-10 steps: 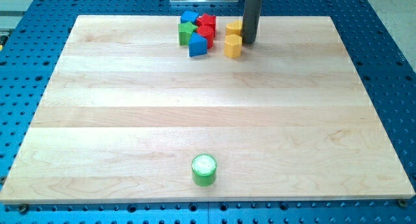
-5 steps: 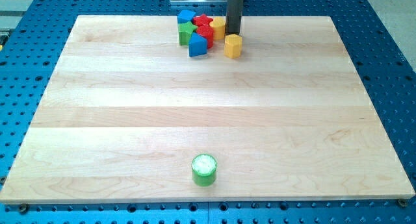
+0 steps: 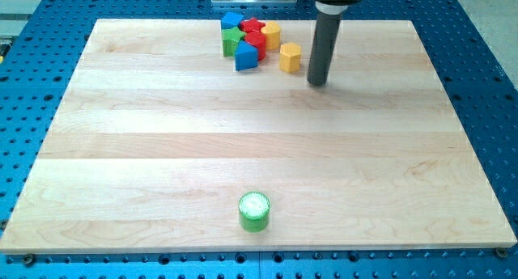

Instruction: Place the yellow blocks into the group of blocks

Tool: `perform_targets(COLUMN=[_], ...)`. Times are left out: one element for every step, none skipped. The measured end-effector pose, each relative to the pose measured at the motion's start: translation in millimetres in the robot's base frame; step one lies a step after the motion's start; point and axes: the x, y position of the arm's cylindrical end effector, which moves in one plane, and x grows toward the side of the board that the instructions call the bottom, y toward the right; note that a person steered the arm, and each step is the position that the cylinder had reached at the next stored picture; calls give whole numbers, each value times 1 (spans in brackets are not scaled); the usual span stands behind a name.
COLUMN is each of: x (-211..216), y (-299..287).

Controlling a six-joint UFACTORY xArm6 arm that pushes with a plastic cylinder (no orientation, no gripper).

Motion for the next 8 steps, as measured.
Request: perform_targets(x=[-10,-28,-34,-34,-34,-19,-15,-17], y=[-20,-19,-29,-33,-27,44,106,112])
